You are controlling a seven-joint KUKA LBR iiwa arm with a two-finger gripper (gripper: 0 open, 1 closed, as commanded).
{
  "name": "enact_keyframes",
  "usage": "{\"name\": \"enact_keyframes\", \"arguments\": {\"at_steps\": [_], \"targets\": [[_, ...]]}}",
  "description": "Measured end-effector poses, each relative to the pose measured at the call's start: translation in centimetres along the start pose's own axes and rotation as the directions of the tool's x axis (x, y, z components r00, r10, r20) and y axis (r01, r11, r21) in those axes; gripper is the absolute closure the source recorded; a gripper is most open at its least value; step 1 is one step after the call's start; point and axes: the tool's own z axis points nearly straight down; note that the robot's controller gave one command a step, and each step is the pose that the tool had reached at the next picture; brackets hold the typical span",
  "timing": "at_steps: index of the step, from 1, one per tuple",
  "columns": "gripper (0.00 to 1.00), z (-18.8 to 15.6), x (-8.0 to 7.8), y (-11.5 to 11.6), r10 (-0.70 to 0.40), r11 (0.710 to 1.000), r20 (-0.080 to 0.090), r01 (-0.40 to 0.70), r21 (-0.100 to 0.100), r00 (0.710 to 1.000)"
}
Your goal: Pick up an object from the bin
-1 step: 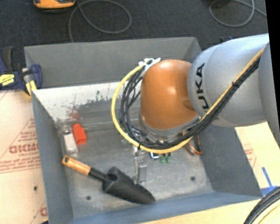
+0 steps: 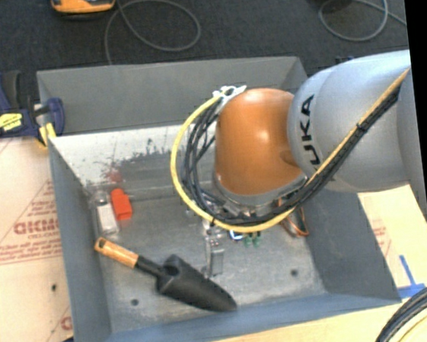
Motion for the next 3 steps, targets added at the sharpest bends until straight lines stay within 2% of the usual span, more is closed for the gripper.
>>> {"name": "enact_keyframes", "arguments": {"at_steps": [1,2,3], "targets": [[0.00,2.8,0.8,0.0,0.056,0.998,0.006,-0.056,-0.001,0.998],[0.00,7.9,1.7,0.5,0.159,0.987,0.004,-0.159,-0.002,0.987],[1.00,11.3,4.4,-0.1,0.152,0.988,0.008,-0.152,-0.001,0.988]]}}
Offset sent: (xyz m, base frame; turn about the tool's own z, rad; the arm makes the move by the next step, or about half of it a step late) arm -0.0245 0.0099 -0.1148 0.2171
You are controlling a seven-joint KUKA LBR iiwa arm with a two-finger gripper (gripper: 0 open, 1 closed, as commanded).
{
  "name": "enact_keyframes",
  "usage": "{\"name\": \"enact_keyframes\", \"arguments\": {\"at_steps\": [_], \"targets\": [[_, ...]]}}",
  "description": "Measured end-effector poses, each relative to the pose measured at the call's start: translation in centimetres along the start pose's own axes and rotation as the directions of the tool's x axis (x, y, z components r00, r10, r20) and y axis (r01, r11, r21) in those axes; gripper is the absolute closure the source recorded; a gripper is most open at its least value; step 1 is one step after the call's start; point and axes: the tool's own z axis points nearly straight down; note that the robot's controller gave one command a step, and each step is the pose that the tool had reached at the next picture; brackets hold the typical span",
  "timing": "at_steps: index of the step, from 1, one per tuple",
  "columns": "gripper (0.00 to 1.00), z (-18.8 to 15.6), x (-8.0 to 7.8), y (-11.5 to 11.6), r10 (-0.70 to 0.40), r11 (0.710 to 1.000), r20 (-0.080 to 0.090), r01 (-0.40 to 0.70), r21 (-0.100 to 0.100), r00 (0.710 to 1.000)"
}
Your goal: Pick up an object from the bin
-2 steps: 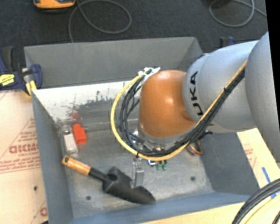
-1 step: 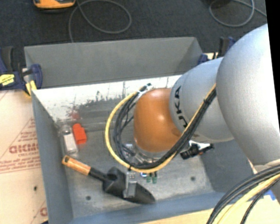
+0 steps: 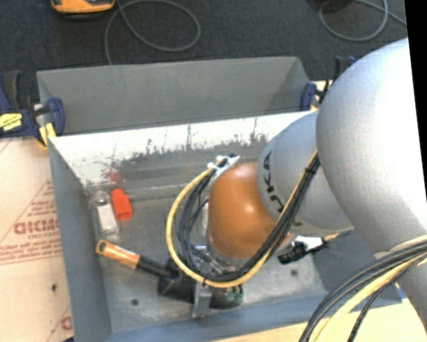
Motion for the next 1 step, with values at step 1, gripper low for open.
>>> {"name": "enact_keyframes", "arguments": {"at_steps": [1], "targets": [[1.00,0.00,0.00,0.00,0.004,1.000,0.000,-0.004,0.000,1.000]]}}
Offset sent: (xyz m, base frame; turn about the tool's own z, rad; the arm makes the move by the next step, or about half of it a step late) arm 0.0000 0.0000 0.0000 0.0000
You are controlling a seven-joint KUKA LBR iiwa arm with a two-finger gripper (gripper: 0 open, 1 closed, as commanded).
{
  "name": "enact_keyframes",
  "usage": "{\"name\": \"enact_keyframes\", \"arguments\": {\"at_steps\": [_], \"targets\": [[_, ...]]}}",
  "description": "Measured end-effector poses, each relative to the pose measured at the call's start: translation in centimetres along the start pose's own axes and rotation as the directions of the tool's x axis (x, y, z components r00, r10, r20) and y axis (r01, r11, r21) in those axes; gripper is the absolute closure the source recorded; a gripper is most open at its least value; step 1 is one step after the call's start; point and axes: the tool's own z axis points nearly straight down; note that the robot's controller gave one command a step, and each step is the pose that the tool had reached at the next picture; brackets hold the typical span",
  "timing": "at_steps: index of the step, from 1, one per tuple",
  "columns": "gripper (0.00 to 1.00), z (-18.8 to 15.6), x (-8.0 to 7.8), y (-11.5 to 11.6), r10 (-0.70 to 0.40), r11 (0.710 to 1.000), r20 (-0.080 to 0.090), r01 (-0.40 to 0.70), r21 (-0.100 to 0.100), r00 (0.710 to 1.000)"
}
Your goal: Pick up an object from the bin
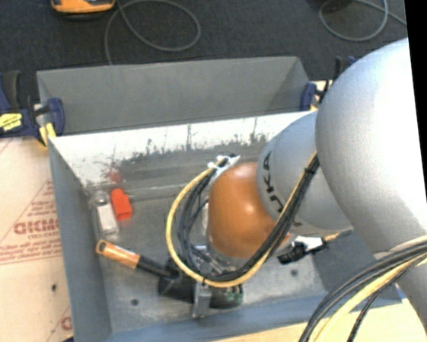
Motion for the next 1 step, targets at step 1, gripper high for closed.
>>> {"name": "enact_keyframes", "arguments": {"at_steps": [1], "targets": [[1.00,0.00,0.01,0.00,0.002,1.000,0.000,-0.002,0.000,1.000]]}}
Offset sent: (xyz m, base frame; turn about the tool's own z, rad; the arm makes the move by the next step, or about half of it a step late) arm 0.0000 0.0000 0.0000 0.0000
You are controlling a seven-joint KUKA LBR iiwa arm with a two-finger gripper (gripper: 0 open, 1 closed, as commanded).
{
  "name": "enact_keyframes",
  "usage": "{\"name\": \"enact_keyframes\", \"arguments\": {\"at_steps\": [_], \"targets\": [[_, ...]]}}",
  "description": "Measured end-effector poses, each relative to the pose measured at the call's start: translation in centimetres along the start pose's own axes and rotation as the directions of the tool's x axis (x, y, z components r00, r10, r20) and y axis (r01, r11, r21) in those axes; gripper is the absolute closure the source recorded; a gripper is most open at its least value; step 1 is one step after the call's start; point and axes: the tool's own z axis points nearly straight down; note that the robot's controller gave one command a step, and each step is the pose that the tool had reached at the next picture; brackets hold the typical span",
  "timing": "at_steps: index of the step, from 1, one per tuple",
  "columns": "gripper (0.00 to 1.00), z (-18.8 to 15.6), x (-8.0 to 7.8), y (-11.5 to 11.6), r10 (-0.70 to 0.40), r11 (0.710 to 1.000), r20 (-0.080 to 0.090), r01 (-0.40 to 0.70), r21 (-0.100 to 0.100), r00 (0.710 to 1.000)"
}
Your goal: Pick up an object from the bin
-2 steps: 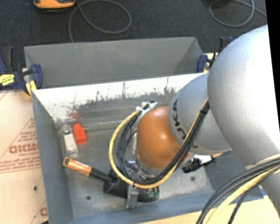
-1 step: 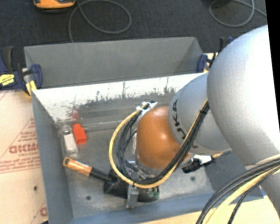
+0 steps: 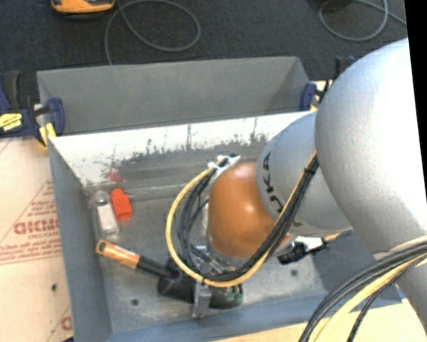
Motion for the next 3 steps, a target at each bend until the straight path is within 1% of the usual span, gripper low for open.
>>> {"name": "enact_keyframes", "arguments": {"at_steps": [3], "targets": [[1.00,0.01,0.01,0.01,0.002,1.000,0.000,-0.002,0.000,1.000]]}}
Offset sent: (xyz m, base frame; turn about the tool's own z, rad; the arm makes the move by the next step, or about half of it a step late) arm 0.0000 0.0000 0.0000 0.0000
